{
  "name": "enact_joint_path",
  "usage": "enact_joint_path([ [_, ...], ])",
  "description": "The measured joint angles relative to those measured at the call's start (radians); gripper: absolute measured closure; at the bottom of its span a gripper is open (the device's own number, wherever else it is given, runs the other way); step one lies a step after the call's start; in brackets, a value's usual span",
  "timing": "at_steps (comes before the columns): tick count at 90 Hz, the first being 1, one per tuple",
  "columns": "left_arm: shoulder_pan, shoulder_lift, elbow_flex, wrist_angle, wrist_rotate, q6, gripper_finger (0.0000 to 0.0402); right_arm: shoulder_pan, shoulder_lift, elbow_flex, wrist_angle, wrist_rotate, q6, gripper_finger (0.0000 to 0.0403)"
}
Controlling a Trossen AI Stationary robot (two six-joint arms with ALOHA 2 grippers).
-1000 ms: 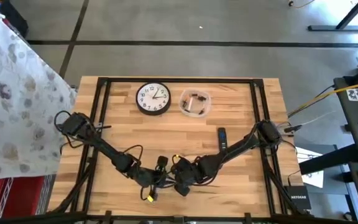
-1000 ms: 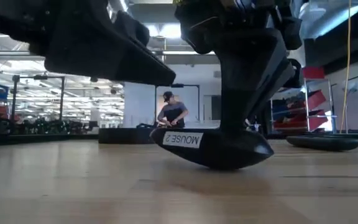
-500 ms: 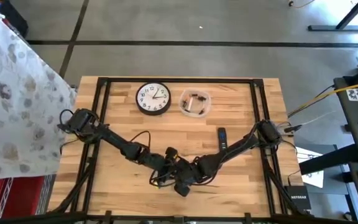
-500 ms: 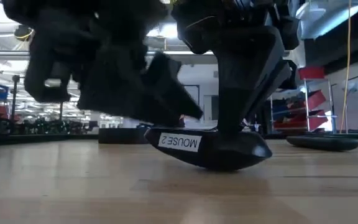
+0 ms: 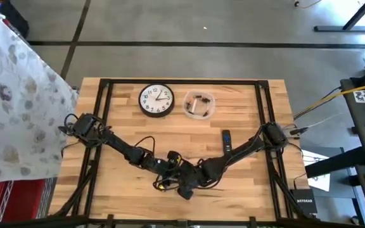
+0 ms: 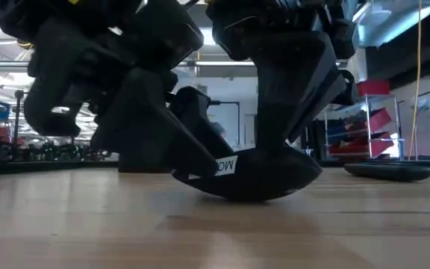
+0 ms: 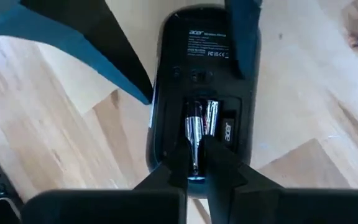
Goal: Insert battery
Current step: Insert the silver battery into the computer mouse
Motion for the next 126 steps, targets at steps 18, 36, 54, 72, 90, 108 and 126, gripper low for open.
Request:
enact_joint_path([
  [18,-0.031,0.002,-0.001,0.009,-0.051,-0.075,0.0159,-0.007,0.004,0.028,0.006,-0.064,-0.034,0.0398],
  [36,-0.046,0.003,-0.001,0.012,-0.089,-0.112,0.0159,-0.038,0.005,0.045,0.0,-0.147,-0.036,0.0398],
  [54,-0.055,0.003,-0.002,0.011,-0.145,-0.131,0.0159,-0.062,0.005,0.045,0.007,-0.204,-0.078,0.0376],
  [72,-0.055,0.004,-0.003,0.011,-0.206,-0.143,0.0159,-0.076,0.004,0.049,0.033,-0.248,-0.096,0.0317],
  [90,-0.054,0.004,-0.003,0.01,-0.218,-0.147,0.0159,-0.087,0.001,0.051,0.021,-0.274,-0.102,0.0301],
  [108,-0.054,0.004,-0.003,0.009,-0.218,-0.148,0.0159,-0.087,0.001,0.051,0.001,-0.252,-0.137,0.0321],
  [126,-0.054,-0.013,-0.004,-0.007,-0.226,-0.1,0.0159,-0.082,0.001,0.051,-0.01,-0.18,-0.19,0.0324],
])
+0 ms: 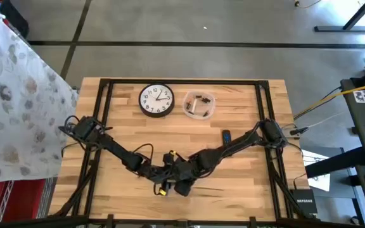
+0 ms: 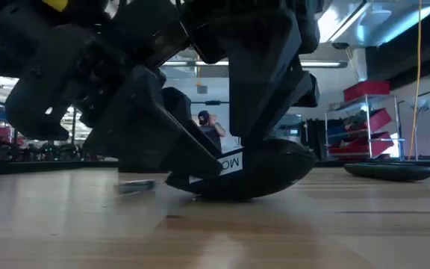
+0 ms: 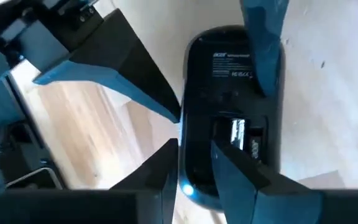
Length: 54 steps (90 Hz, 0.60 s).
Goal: Insert battery
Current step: Insert the silver battery into the computer mouse
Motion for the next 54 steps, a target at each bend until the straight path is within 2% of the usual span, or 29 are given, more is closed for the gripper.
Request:
enact_joint_path([
  [20,0.0,-0.092,-0.003,-0.081,-0.033,0.07,0.0159,0.045,0.0,0.017,-0.046,0.121,-0.007,0.0324],
  [29,-0.006,-0.168,-0.001,-0.209,-0.085,0.073,0.0159,0.074,0.0,0.04,-0.087,0.218,0.001,0.0324],
  [42,-0.029,-0.332,0.0,-0.586,-0.142,-0.046,0.0159,0.1,0.0,0.06,-0.091,0.357,0.005,0.0324],
  [54,-0.002,-0.462,0.001,-1.089,-0.133,-0.378,0.0167,0.101,0.0,0.06,-0.076,0.447,-0.002,0.0324],
])
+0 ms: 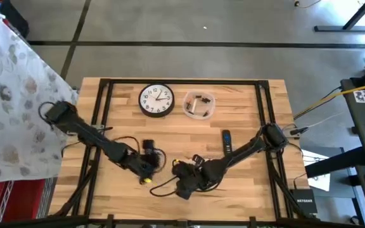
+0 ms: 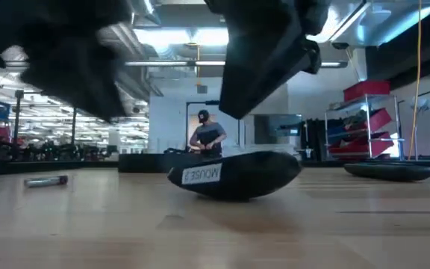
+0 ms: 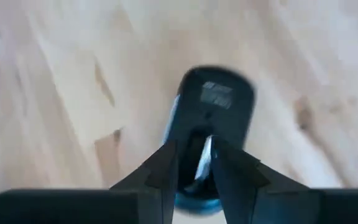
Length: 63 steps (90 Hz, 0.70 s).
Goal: Insert battery
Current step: Insert the silver battery into the computer mouse
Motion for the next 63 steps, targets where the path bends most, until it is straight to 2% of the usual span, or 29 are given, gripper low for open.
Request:
enact_joint_path([
  [9,0.052,-0.017,-0.007,-0.349,0.003,-0.226,0.0189,-0.001,0.0,0.0,0.02,0.069,-0.032,0.0324],
  [15,0.093,-0.016,-0.038,-0.435,0.043,-0.316,0.0218,-0.005,0.0,0.0,0.037,0.11,-0.049,0.0324],
  [30,0.173,-0.014,-0.19,-0.314,0.262,-0.345,0.0311,-0.008,0.0,0.0,0.09,0.134,-0.097,0.0324],
  [43,0.17,-0.02,-0.247,-0.245,0.319,-0.379,0.0374,-0.007,0.0,0.0,0.096,0.136,-0.098,0.0324],
  [51,0.141,-0.021,-0.25,-0.228,0.336,-0.392,0.0396,-0.007,0.0,0.0,0.102,0.135,-0.098,0.0324],
  [63,0.103,-0.017,-0.212,-0.274,0.36,-0.382,0.0399,-0.007,0.0,0.0,0.122,0.148,-0.099,0.0324],
])
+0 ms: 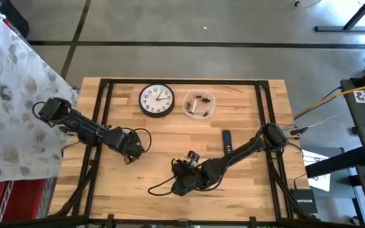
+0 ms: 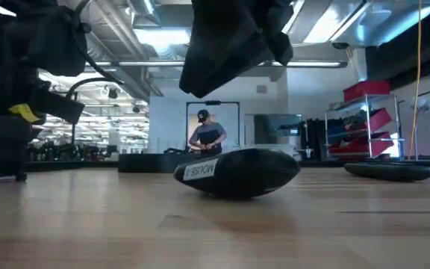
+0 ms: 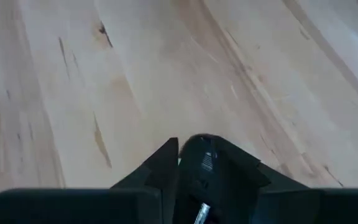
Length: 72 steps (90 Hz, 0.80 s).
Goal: Insert battery
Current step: Insert the silver battery into the computer mouse
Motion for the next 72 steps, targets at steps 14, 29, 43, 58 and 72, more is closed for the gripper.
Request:
enact_joint_path([
  [14,-0.019,-0.004,0.086,-0.211,-0.036,-0.005,0.0401,0.0,0.0,0.0,0.01,0.049,-0.003,0.0324],
  [29,-0.033,-0.004,0.123,-0.329,0.016,0.0,0.0401,0.0,0.0,0.0,0.015,0.055,-0.008,0.0324],
  [43,-0.056,-0.004,0.05,-0.206,0.096,0.02,0.0401,0.0,0.0,0.0,0.037,0.056,-0.025,0.0324],
  [58,-0.068,-0.009,-0.023,-0.001,0.1,0.02,0.0401,0.0,0.0,0.0,0.084,0.056,-0.051,0.0324],
  [72,-0.069,-0.008,-0.027,0.024,0.096,0.002,0.0401,-0.001,0.0,-0.001,0.129,0.056,-0.052,0.0324],
])
